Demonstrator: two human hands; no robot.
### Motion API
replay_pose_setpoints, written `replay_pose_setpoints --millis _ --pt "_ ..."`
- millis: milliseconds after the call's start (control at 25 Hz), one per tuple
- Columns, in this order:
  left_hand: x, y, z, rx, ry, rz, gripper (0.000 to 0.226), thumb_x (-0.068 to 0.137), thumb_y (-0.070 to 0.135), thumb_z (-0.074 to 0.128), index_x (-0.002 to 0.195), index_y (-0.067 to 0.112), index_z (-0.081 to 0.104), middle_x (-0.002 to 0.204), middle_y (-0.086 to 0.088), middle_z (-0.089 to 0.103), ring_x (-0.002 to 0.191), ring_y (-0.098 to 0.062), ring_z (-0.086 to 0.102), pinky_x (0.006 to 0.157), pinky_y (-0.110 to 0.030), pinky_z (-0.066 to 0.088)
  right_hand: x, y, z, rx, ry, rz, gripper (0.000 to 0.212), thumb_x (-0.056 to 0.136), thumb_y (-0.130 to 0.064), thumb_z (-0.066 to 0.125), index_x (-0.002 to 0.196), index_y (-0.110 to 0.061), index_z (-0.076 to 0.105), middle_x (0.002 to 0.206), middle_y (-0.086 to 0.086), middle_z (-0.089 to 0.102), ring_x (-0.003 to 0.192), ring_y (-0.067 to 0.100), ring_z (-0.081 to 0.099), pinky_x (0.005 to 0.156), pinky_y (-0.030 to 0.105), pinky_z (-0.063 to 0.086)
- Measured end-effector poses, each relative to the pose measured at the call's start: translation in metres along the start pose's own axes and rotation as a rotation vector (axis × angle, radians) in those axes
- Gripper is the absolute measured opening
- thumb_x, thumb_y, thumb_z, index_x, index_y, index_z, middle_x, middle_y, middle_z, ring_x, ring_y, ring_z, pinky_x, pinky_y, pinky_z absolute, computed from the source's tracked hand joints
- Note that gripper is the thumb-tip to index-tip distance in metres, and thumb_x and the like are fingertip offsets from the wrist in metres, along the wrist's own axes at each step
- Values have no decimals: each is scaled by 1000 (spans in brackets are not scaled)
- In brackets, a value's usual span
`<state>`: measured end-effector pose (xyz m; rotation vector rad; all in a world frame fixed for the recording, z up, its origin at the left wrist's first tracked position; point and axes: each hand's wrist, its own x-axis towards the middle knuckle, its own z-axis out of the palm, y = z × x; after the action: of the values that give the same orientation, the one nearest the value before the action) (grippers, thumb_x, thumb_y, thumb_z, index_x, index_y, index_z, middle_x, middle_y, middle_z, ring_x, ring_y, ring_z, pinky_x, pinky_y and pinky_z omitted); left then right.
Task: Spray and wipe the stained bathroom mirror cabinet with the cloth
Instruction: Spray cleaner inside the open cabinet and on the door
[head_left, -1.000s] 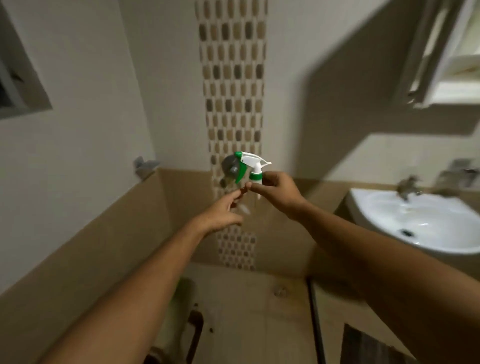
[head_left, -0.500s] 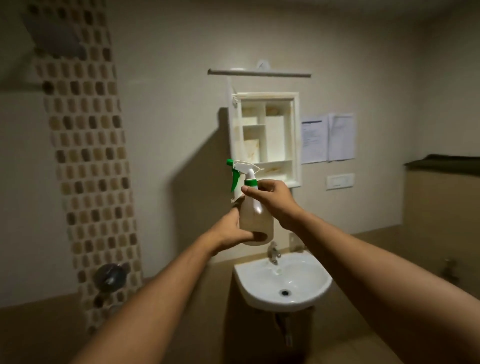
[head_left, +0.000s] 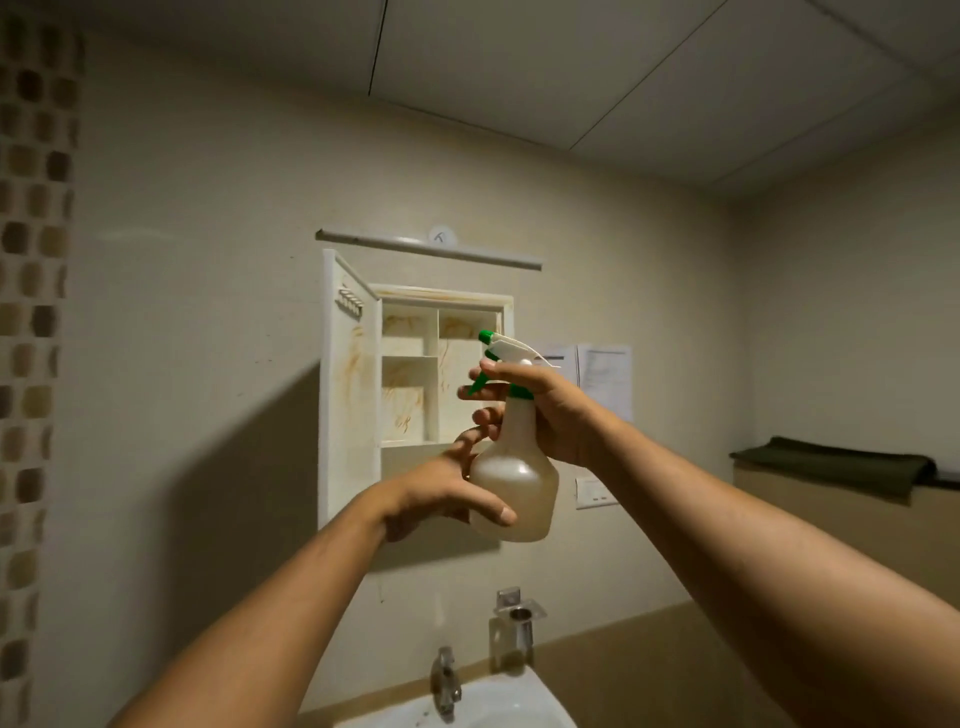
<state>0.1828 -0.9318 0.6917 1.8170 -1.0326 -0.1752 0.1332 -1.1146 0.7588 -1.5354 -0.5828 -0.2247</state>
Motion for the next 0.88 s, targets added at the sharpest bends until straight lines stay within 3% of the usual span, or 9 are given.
replay_pose_setpoints --millis 80,200,320,400,480,600,680,760,880 --pt "33 6 -13 -110 -66 4 90 65 19 92 137 51 49 135 3 60 121 -19 63 94 -38 59 26 -12 -24 0 -76 -40 38 96 -30 70 127 -9 62 122 20 71 80 20 70 71 37 61" --pt "74 14 -25 -138 -155 -15 75 73 9 83 138 35 56 134 -8 62 126 -27 61 97 -41 56 58 -23 -54 39 -137 -81 26 96 -31 67 111 -10 68 115 17 73 70 16 64 63 30 57" --pt "108 16 -37 -71 -163 -69 83 77 8 84 148 25 46 135 -9 65 128 -27 62 102 -46 56 96 -12 -78 27 -46 -109 31 95 -40 65 107 -11 65 97 12 74 57 13 56 56 27 51" --pt "118 17 -55 43 -5 -124 100 77 16 89 157 29 30 138 -7 65 125 -24 65 99 -43 58 122 5 -88 22 42 -118 38 97 -43 63 113 -9 65 90 11 73 54 13 56 54 27 50" --pt "120 17 -73 321 198 -177 105 78 36 89 160 34 23 139 1 61 123 -17 64 100 -38 56 151 24 -101 53 106 -126 37 98 -42 61 111 -8 67 85 11 72 52 14 56 52 28 51" --pt "113 21 -106 872 479 -204 86 84 46 81 156 29 38 147 3 53 132 -17 53 106 -33 47 195 55 -114 133 108 -109 34 98 -38 57 100 -5 68 84 14 69 52 17 55 51 29 49" --pt "104 29 -123 1238 628 -207 73 86 47 77 150 26 49 149 0 52 137 -21 48 112 -39 42 221 77 -117 182 94 -95 35 97 -38 55 91 -6 68 80 13 71 50 18 54 50 29 49" --pt "95 39 -127 1383 780 -232 66 86 50 74 145 26 54 150 -3 50 141 -24 43 116 -46 38 242 92 -115 200 79 -97 37 94 -39 56 87 -5 69 77 13 72 47 20 53 49 32 49" --pt "90 42 -122 1365 1041 -330 69 93 55 66 152 23 47 161 -8 34 151 -27 27 121 -50 29 267 110 -101 178 10 -96 43 87 -46 58 80 -5 70 74 11 72 47 23 55 48 34 49"
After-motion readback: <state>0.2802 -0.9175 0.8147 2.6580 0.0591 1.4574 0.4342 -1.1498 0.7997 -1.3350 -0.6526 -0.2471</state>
